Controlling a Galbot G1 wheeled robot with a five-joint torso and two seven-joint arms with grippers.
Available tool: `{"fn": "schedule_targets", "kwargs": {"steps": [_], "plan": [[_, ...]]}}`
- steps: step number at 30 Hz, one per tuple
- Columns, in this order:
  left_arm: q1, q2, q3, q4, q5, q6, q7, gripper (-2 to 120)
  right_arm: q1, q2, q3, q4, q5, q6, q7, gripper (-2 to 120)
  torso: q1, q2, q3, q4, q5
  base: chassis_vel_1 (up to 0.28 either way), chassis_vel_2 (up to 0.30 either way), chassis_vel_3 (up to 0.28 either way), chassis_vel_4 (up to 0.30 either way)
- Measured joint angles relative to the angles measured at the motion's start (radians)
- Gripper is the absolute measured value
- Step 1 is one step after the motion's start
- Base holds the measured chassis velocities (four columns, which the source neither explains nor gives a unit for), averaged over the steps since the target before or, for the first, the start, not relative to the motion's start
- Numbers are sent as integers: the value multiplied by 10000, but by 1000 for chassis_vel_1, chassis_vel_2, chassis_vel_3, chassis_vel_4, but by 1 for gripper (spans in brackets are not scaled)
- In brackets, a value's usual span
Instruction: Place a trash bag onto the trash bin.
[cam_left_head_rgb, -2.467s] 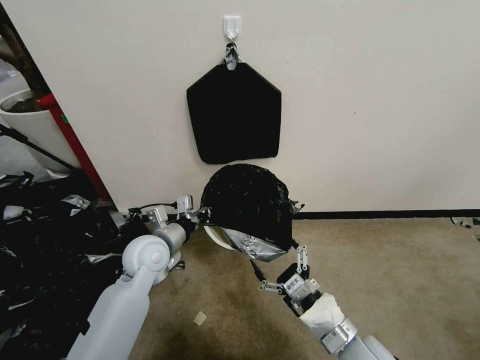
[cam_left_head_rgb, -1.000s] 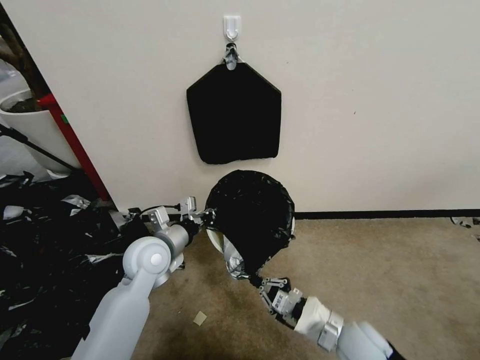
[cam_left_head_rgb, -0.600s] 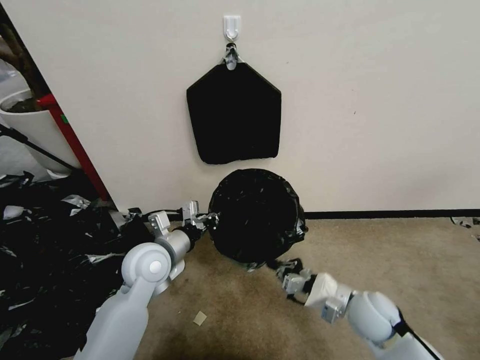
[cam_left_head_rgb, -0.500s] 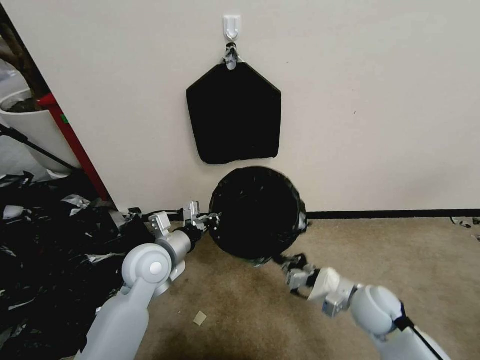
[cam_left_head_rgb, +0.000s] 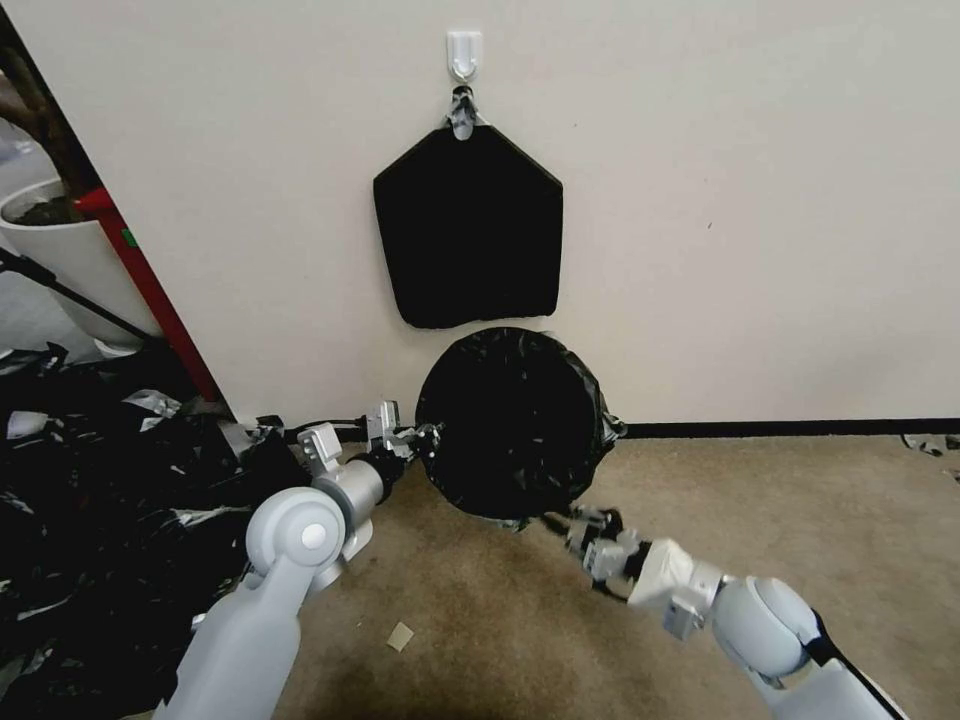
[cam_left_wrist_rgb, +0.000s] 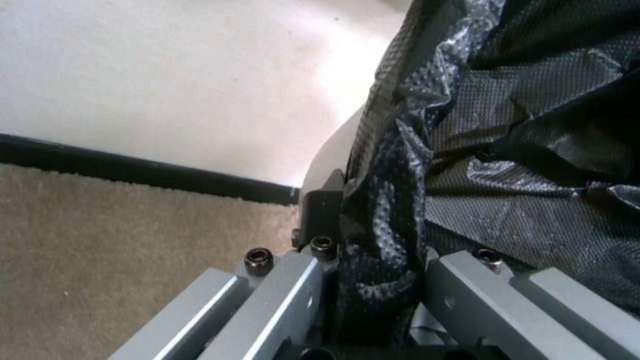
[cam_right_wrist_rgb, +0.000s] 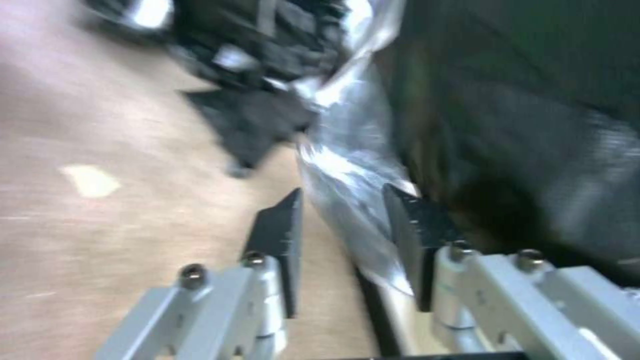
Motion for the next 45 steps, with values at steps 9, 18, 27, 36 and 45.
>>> {"fn": "schedule_targets", "kwargs": {"steps": [9,18,27,36,45], "plan": [[-115,31,81,266,40,-72,-12,3,-348,-431,780,627,4217,-397,-3309,72,0,0,0,0,-1,0,0,0,0],[436,-72,644,298,1453,-1089,77,3,-466,-237,-1437,2709,7542,-2361,1680,59,0,0,-1,2,-5,0,0,0,0],[1252,-285,1191,111,3688,-2826,782,3,304,848,-4192,3945,8251,-6184,9916,28,0,0,-1,0,-1,0,0,0,0],[1574,-342,1298,31,4513,-3347,1149,2,1419,2510,-4808,2574,9056,-7414,13993,0,0,0,0,0,-2,0,0,0,0],[1603,-429,1435,172,5208,-3674,1359,2,1934,3065,-4751,1952,9403,-8312,15337,0,0,0,0,0,-2,0,0,0,0]]}}
